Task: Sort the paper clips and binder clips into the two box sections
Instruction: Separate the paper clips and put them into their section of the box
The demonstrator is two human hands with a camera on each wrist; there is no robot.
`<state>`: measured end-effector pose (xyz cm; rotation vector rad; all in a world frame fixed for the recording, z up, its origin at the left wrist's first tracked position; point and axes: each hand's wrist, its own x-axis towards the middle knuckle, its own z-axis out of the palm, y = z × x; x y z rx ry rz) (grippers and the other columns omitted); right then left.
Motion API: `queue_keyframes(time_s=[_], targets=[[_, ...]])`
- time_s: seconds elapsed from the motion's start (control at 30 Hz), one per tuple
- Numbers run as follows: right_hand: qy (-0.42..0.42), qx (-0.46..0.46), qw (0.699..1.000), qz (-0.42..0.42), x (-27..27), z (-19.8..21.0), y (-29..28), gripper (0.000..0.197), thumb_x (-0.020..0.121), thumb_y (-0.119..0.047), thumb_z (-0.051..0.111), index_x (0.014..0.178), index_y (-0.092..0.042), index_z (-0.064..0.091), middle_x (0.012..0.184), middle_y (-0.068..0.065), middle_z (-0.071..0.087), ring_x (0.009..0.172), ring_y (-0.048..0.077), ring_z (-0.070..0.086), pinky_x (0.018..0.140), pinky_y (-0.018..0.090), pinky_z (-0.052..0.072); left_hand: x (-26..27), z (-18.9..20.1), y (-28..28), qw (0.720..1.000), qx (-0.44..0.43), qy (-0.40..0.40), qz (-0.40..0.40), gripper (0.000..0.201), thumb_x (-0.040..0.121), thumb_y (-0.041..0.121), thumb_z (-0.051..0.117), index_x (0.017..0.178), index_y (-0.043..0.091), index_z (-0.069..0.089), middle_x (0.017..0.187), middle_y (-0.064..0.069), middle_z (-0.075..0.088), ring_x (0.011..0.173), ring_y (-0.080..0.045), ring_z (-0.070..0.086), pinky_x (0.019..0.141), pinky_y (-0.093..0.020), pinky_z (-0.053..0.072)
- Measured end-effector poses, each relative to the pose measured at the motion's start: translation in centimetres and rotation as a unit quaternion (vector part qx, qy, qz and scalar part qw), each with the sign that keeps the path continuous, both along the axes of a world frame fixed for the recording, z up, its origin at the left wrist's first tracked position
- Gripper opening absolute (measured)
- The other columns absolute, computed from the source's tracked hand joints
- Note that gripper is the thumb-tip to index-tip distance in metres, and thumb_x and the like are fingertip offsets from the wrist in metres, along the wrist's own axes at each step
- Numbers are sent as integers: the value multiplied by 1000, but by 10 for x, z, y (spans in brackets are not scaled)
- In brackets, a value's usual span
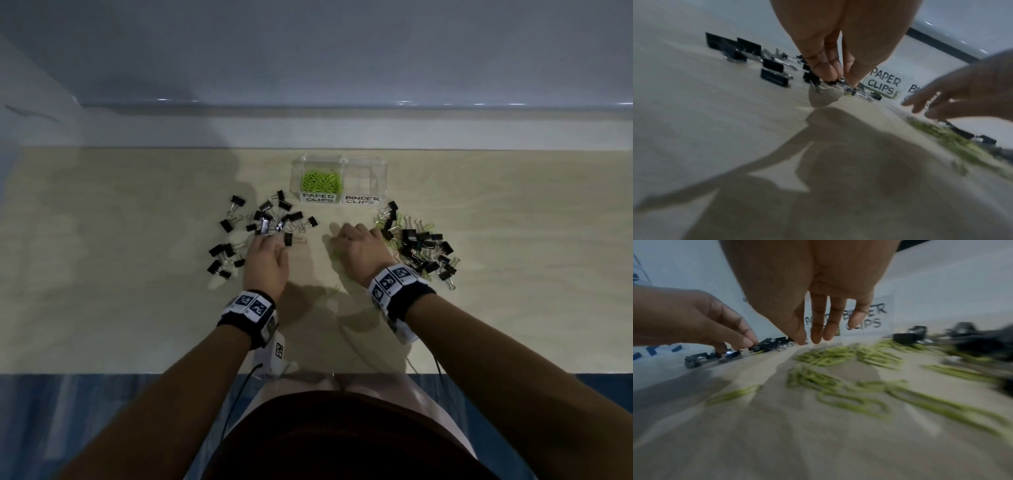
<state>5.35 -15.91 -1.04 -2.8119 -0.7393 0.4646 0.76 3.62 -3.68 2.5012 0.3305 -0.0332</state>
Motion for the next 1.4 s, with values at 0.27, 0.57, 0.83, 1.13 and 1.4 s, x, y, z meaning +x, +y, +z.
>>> queue_keyframes(time_s=[0.27, 0.57, 0.83, 1.13, 1.4], targets=[[9, -76, 993, 94, 18, 5, 55, 63, 86, -14, 50, 139, -43, 29, 130, 5, 39, 112, 31, 39, 87, 49, 37, -9, -16, 11, 984, 123, 59, -115, 24, 91, 19, 52, 108, 5, 61, 118, -11, 56, 108, -31, 45, 82, -42, 47], [0, -128, 986, 104, 18, -3, 55, 77, 83, -7, 50, 141, -47, 19, 136, 2, 33, 113, 30, 35, 87, 49, 39, -20, -5, 14, 946, 232, 47, -219, 46, 87, 19, 60, 131, 7, 49, 117, -18, 55, 104, -38, 52, 80, -48, 49], [-7, -128, 987, 97, 23, -4, 50, 78, 86, -8, 49, 141, -50, 13, 137, 2, 31, 115, 30, 34, 88, 49, 39, -36, -11, 3, 920, 251, -10, -301, 45, 78, 19, 69, 121, 14, 57, 108, -14, 60, 95, -33, 56, 73, -44, 52], [31, -43, 999, 8, 15, 7, -9, 54, 82, -2, 49, 131, -24, 45, 124, 9, 44, 106, 30, 41, 91, 49, 45, -26, -3, -31, 917, 105, 37, -384, 54, 83, 35, 52, 130, 8, 47, 129, -14, 45, 116, -28, 36, 96, -43, 44], [70, 85, 990, -91, -20, -11, -62, 49, 79, -4, 59, 126, -17, 55, 120, 7, 49, 108, 26, 51, 92, 37, 49, 1, -1, -57, 949, 0, 85, -303, 63, 84, 26, 66, 138, 10, 39, 133, -8, 38, 121, -23, 41, 106, -32, 38]])
